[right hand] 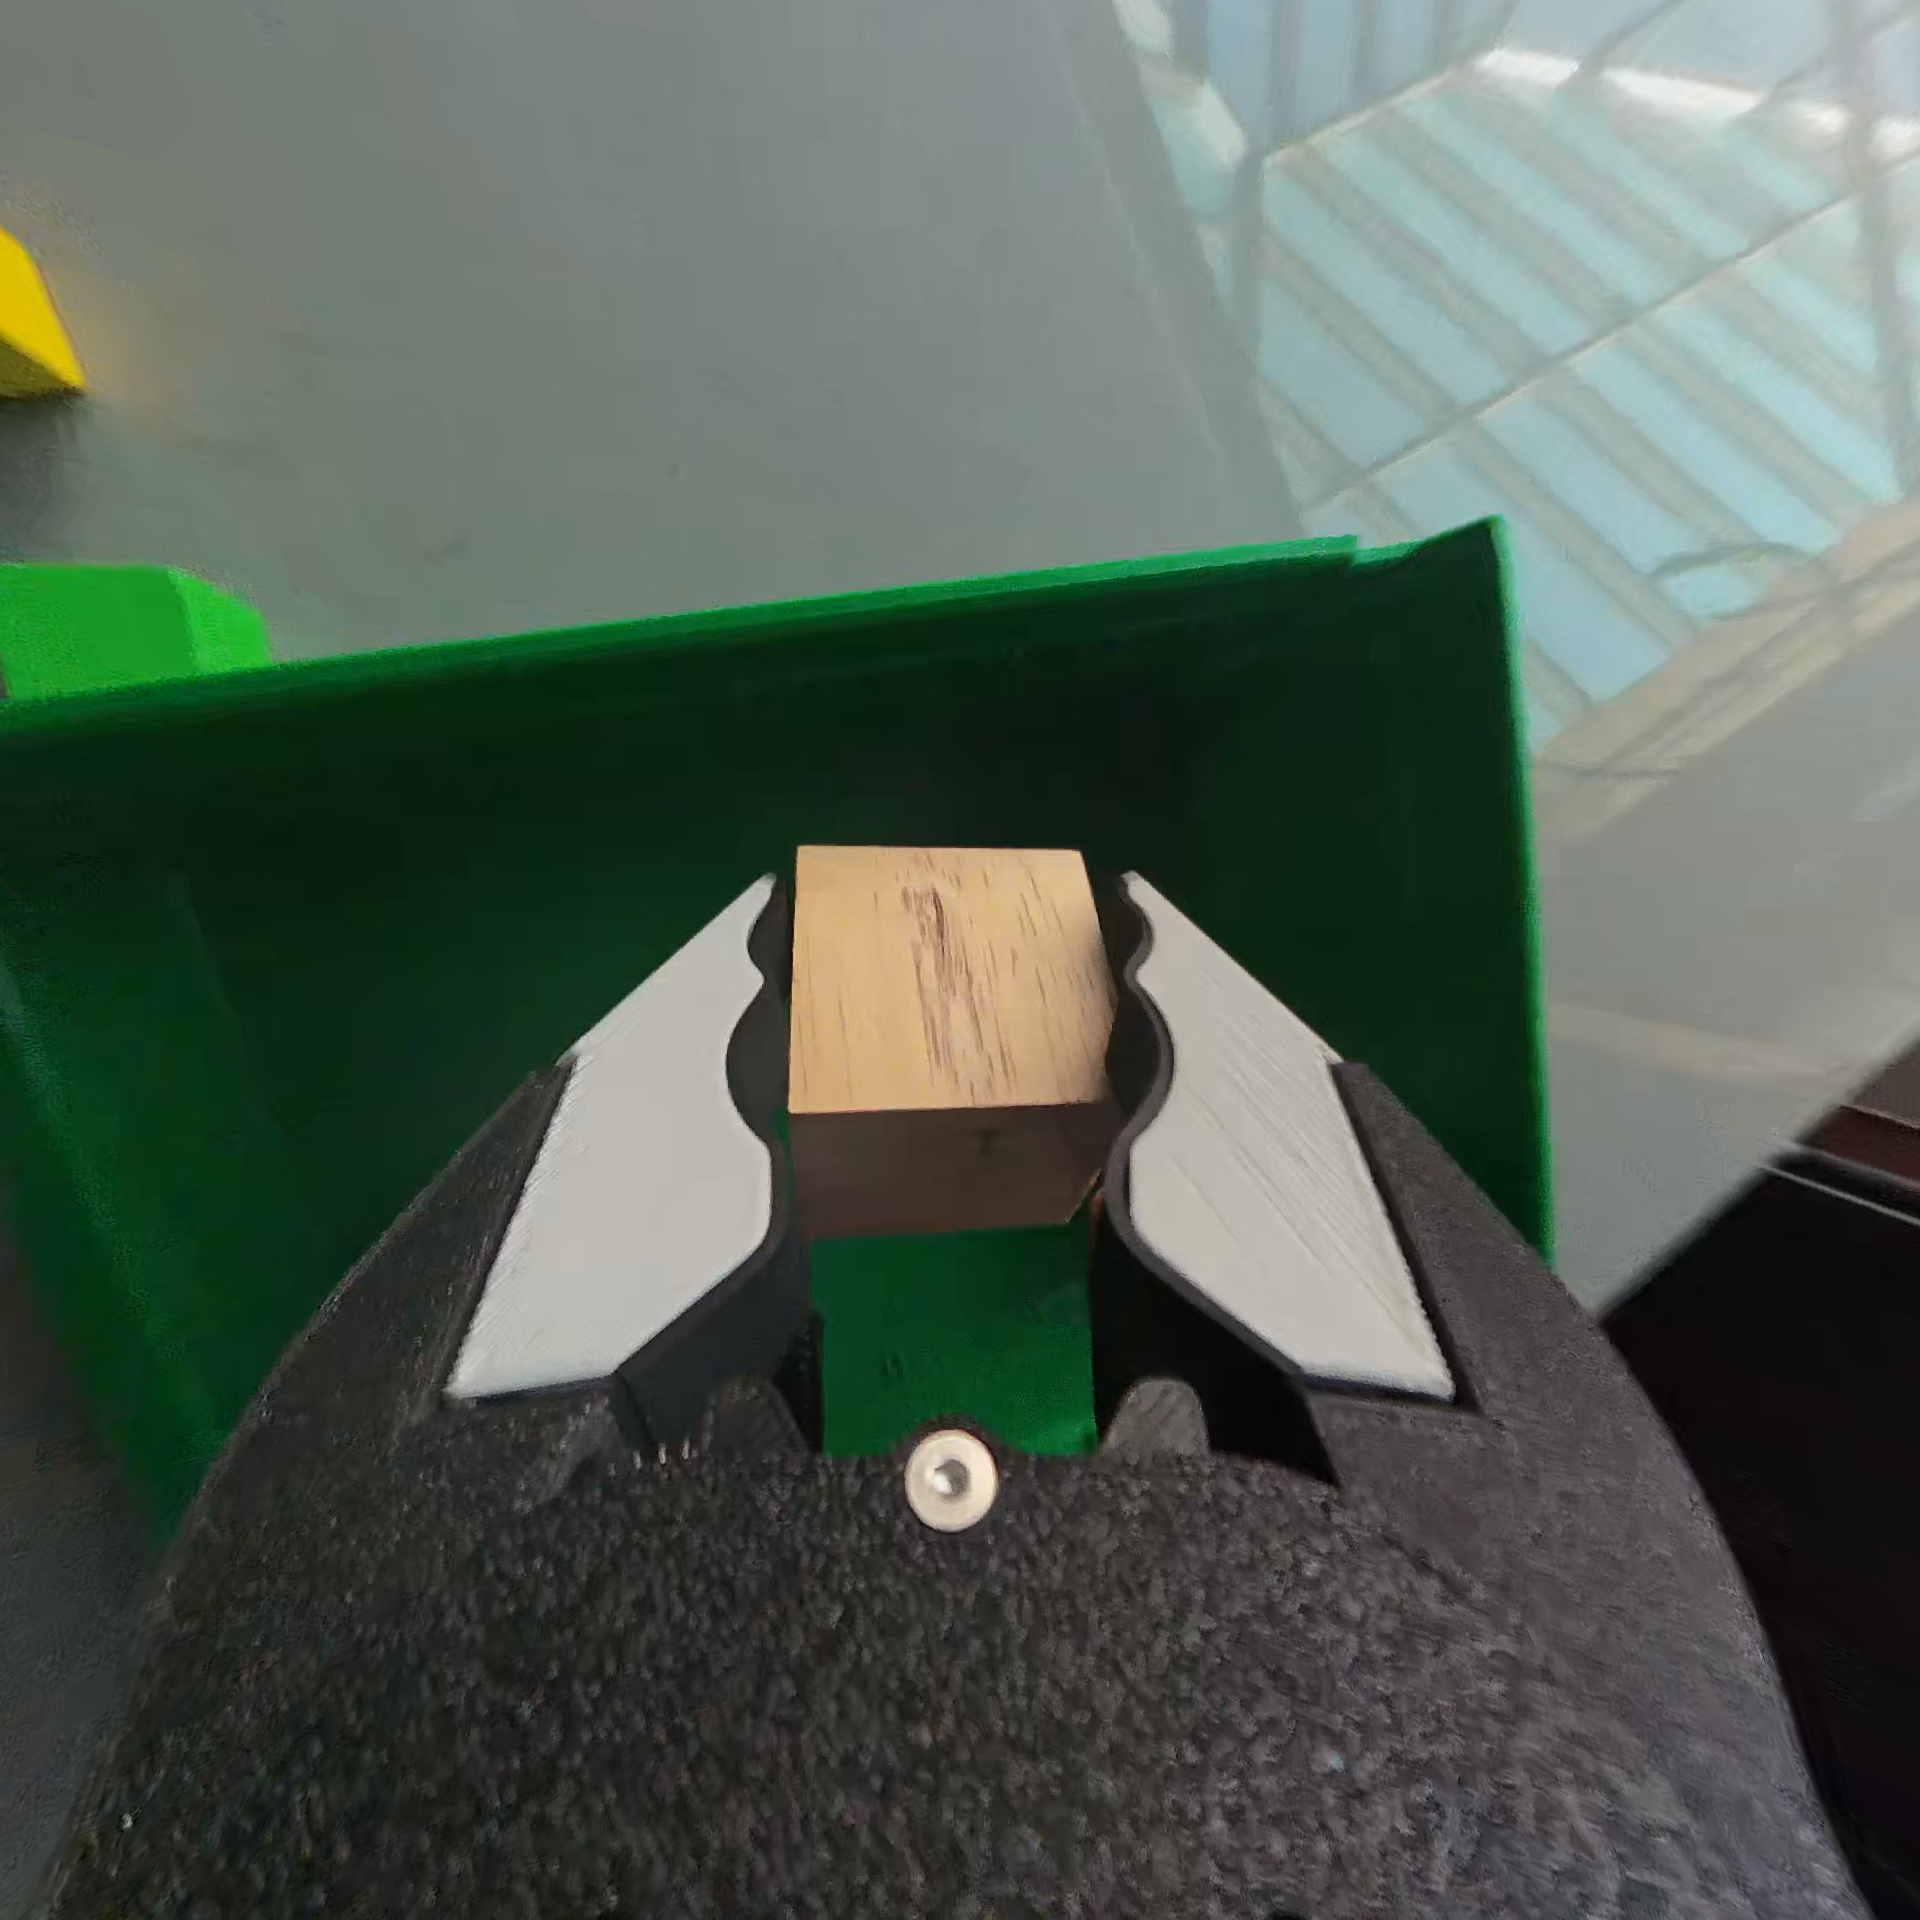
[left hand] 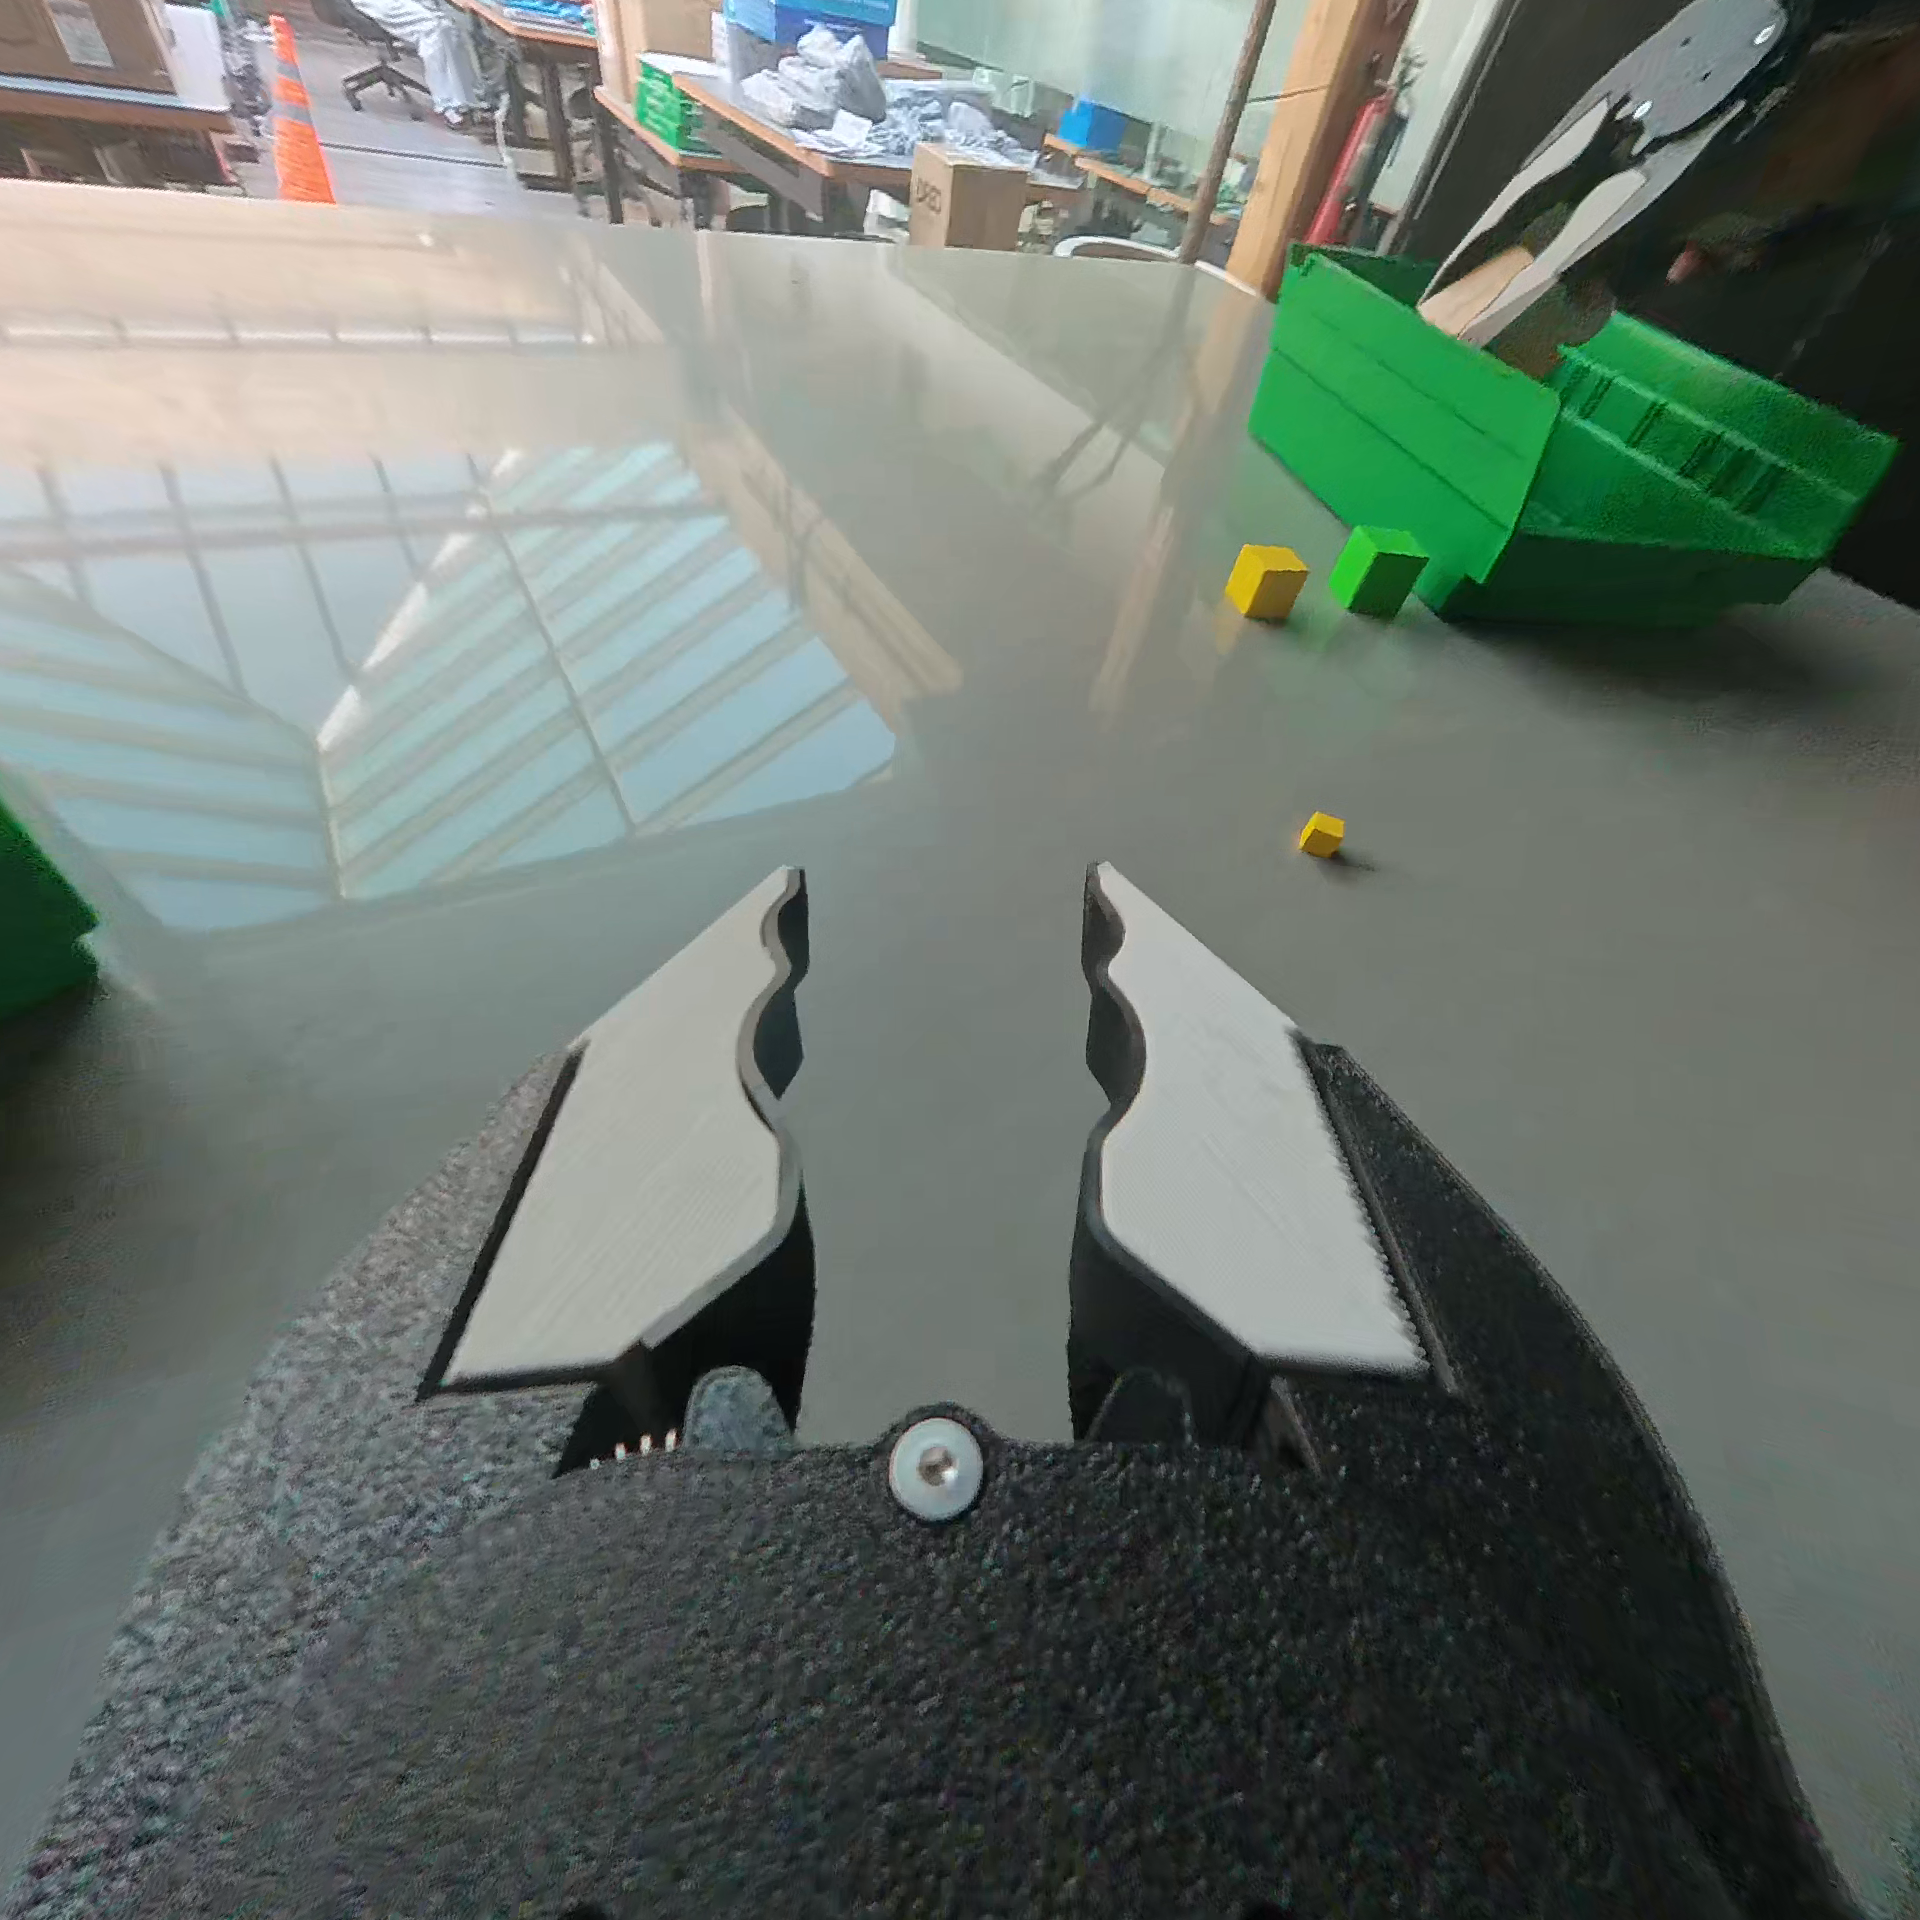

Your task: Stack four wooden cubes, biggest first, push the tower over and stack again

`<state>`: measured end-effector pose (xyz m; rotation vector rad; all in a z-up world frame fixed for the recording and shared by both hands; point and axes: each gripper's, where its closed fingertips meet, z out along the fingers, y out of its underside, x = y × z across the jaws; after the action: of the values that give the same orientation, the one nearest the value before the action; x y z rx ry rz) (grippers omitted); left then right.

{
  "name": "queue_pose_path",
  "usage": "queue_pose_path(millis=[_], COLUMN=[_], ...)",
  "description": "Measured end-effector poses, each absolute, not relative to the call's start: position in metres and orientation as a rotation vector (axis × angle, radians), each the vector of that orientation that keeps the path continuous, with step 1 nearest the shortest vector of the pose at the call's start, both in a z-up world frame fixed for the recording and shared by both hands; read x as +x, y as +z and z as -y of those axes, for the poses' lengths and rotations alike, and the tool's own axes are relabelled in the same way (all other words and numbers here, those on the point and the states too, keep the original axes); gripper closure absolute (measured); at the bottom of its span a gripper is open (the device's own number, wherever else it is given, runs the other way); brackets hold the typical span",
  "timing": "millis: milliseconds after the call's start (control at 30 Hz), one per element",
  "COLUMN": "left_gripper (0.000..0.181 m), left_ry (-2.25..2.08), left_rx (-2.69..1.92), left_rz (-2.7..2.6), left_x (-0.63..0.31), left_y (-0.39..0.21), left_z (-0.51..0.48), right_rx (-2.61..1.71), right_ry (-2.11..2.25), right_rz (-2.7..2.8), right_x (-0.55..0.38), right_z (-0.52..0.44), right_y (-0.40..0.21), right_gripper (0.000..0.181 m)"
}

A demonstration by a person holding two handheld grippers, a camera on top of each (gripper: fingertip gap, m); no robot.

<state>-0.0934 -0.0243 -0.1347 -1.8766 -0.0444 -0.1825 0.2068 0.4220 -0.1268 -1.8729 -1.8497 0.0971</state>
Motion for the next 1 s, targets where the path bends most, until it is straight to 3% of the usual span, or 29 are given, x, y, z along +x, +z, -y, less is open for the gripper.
queue_pose_path(millis=[333, 467, 867, 933, 1000], left_gripper=[0.131, 0.131, 0.132, 0.132, 0.133], left_ry=[-0.068, -0.076, -0.066, -0.062, -0.070], left_rx=[-1.944, -1.938, -1.979, -1.986, -1.990], left_rz=[0.086, 0.064, 0.008, 0.012, 0.019], left_x=[-0.104, -0.093, -0.078, -0.080, -0.080], left_y=[-0.135, -0.128, -0.130, -0.131, -0.134], left_z=[0.022, 0.014, 0.024, 0.027, 0.029], right_rx=[-1.868, -1.844, -2.006, -2.086, -2.096], right_ry=[0.371, 0.256, 0.011, -0.028, -0.046], right_rz=[1.859, 1.945, 2.006, 2.013, 2.058], right_x=[0.172, 0.178, 0.221, 0.235, 0.240], right_z=[-0.468, -0.475, -0.476, -0.474, -0.473], right_y=[-0.180, -0.183, -0.181, -0.181, -0.186], right_gripper=[0.121, 0.120, 0.090, 0.094, 0.121])
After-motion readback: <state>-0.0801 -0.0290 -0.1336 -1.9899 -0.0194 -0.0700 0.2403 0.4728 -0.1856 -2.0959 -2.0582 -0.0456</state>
